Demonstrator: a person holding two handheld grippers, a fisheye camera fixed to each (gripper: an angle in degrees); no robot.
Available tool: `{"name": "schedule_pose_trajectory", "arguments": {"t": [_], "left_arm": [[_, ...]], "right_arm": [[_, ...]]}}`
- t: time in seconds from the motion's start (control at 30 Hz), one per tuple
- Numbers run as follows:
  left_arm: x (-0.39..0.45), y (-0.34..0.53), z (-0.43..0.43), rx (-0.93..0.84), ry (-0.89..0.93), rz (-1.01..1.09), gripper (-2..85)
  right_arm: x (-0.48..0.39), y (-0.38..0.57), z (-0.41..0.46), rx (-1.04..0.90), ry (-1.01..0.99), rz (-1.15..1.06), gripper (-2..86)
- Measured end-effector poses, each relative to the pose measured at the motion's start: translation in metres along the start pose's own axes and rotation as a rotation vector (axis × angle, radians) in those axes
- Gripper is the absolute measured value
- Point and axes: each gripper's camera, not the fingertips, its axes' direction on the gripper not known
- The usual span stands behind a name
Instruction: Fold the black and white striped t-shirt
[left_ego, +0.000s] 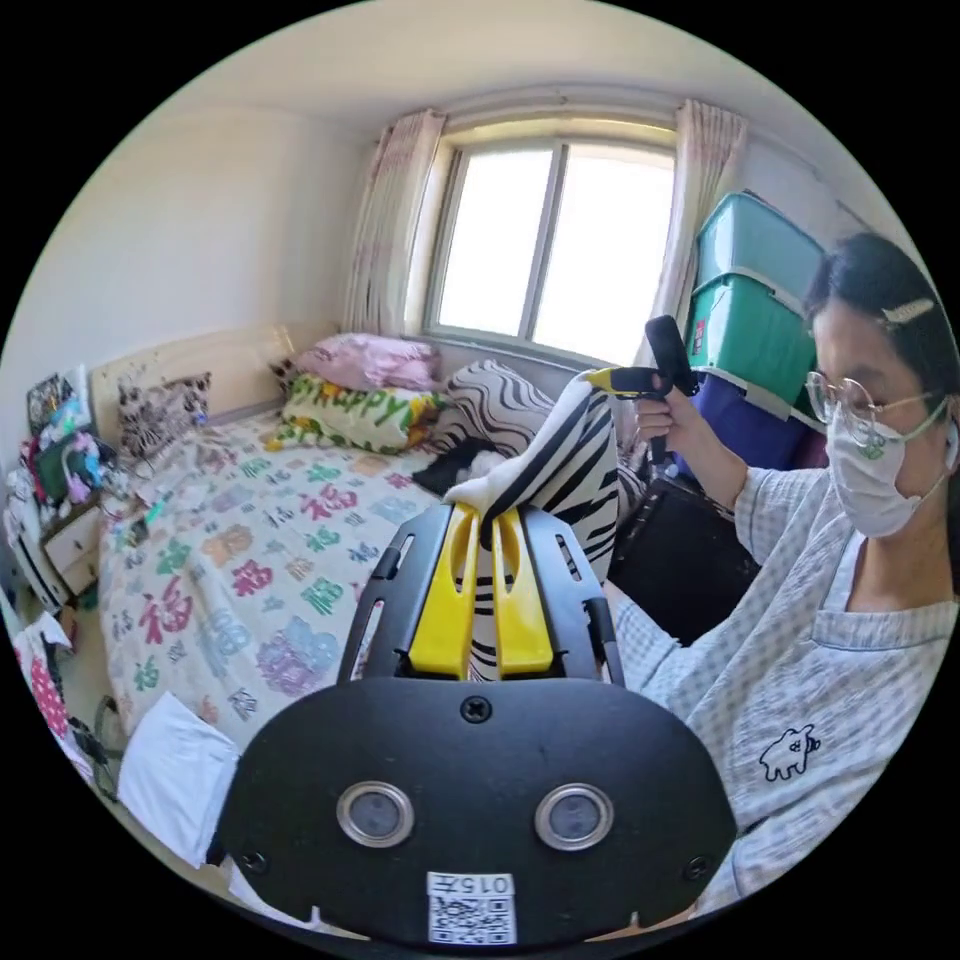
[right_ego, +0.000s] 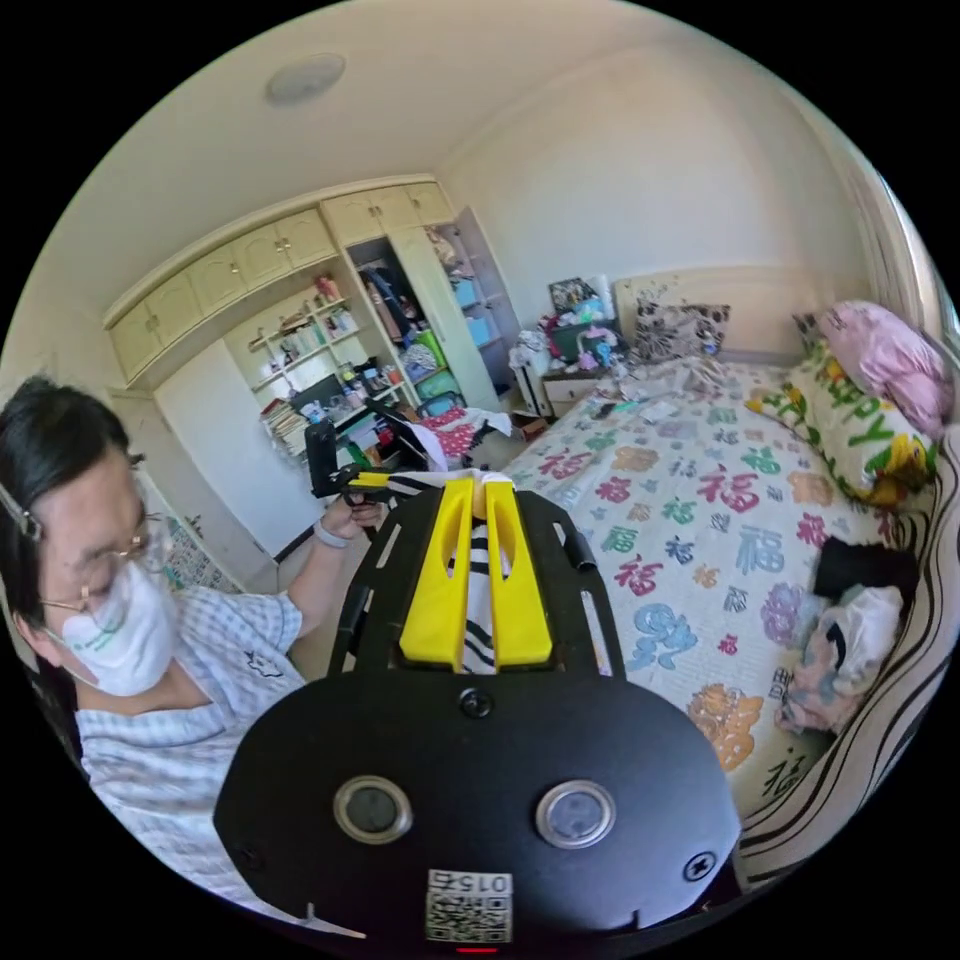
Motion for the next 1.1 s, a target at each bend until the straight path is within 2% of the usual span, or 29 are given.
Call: {"name": "schedule_pose_trajectory", "arguments": {"t": [0.07, 0.13, 0.17, 0.27, 0.37, 0.5, 0.53, 0.63, 0.67, 0.77, 0.87, 0.97, 1.03, 1.1], "left_arm": [[-0.036, 0.001, 0.055, -0.06, 0.007, -0.087, 0.9], [-0.084, 0.018, 0.132, -0.114, -0.08, -0.239, 1.9], [-0.093, 0.025, 0.151, -0.137, -0.104, -0.273, 2.4], [-0.1, 0.063, 0.219, -0.25, -0.222, -0.351, 5.3], [-0.067, 0.097, 0.272, -0.374, -0.212, -0.326, 8.3], [0.004, 0.138, 0.348, -0.58, -0.146, -0.183, 10.3], [0.02, 0.147, 0.37, -0.656, -0.161, -0.12, 10.2], [0.03, 0.162, 0.408, -0.735, -0.267, -0.027, 7.2], [0.027, 0.163, 0.412, -0.73, -0.28, -0.031, 5.8], [-0.003, 0.161, 0.411, -0.696, -0.17, -0.162, 1.1], [-0.028, 0.148, 0.37, -0.545, -0.209, -0.229, 0.0], [-0.069, 0.134, 0.291, -0.313, -0.294, -0.365, -0.3], [-0.111, 0.14, 0.212, -0.124, -0.473, -0.503, -0.4], [-0.143, 0.158, 0.161, -0.051, -0.625, -0.623, -0.4]], "right_arm": [[0.058, 0.01, 0.032, -0.079, 0.091, 0.086, 3.1], [0.108, 0.026, 0.067, -0.166, 0.208, 0.16, 4.4], [0.139, 0.041, 0.091, -0.24, 0.306, 0.222, 4.6], [0.184, 0.093, 0.128, -0.367, 0.42, 0.302, 4.7], [0.201, 0.144, 0.147, -0.429, 0.418, 0.346, 5.0], [0.21, 0.186, 0.156, -0.458, 0.403, 0.407, 5.0], [0.209, 0.194, 0.158, -0.463, 0.425, 0.401, 5.0], [0.203, 0.204, 0.163, -0.482, 0.458, 0.362, 5.0], [0.199, 0.206, 0.166, -0.493, 0.468, 0.34, 5.0], [0.188, 0.209, 0.169, -0.497, 0.486, 0.294, 4.9], [0.18, 0.211, 0.173, -0.507, 0.49, 0.258, 5.0], [0.173, 0.215, 0.18, -0.538, 0.497, 0.216, 5.2], [0.17, 0.219, 0.185, -0.551, 0.501, 0.206, 5.4], [0.168, 0.222, 0.191, -0.568, 0.507, 0.199, 5.7]]}}
